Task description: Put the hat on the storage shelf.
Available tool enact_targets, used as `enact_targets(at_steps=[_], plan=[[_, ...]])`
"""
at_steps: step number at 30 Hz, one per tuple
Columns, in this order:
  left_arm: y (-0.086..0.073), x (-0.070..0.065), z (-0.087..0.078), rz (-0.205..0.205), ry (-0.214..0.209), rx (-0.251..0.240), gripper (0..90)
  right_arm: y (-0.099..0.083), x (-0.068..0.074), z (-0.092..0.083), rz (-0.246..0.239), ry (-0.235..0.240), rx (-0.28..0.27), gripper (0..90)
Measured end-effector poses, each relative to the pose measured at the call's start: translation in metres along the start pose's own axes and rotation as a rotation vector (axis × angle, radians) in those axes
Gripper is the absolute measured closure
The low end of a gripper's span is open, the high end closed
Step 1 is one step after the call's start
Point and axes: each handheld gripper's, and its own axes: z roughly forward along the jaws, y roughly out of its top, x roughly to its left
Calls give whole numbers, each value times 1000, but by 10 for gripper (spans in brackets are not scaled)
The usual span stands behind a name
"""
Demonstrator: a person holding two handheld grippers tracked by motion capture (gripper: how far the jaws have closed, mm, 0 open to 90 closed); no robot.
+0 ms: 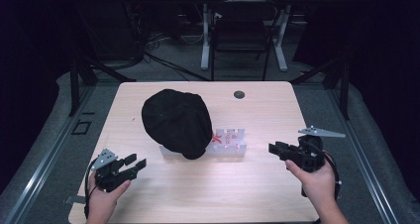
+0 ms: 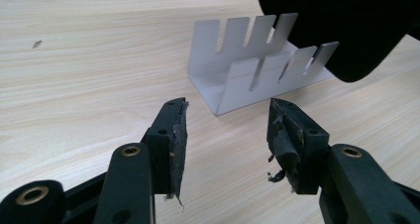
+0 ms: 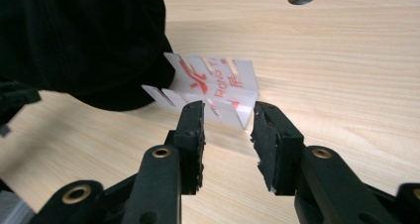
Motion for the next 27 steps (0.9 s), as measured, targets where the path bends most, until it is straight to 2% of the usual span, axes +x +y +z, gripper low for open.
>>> enact_targets(at_steps=[4, 6, 10, 13, 16, 22, 24, 26, 27], plan=[[-4, 3, 2, -4, 7, 17, 506, -18, -2, 3, -14, -22, -24, 632], [-6, 4, 3, -1, 15, 24, 501, -29, -3, 6, -32, -53, -24, 623], [-8, 6, 6, -5, 8, 26, 474, -48, -7, 14, -63, -77, 7, 597], [-9, 6, 8, 0, 9, 44, 467, -64, -10, 21, -88, -118, 21, 592], [-10, 5, 10, 7, 7, 47, 455, -78, -13, 28, -95, -134, 13, 586], [-11, 1, 13, 38, -5, 46, 435, -91, -21, 35, -115, -166, -7, 559], [-11, 0, 13, 61, -3, 55, 436, -95, -24, 37, -124, -175, -1, 558], [-11, 0, 13, 77, -5, 67, 436, -97, -28, 38, -113, -160, 2, 549], [-11, 0, 13, 60, -29, 64, 438, -97, -29, 38, -117, -159, 6, 535]])
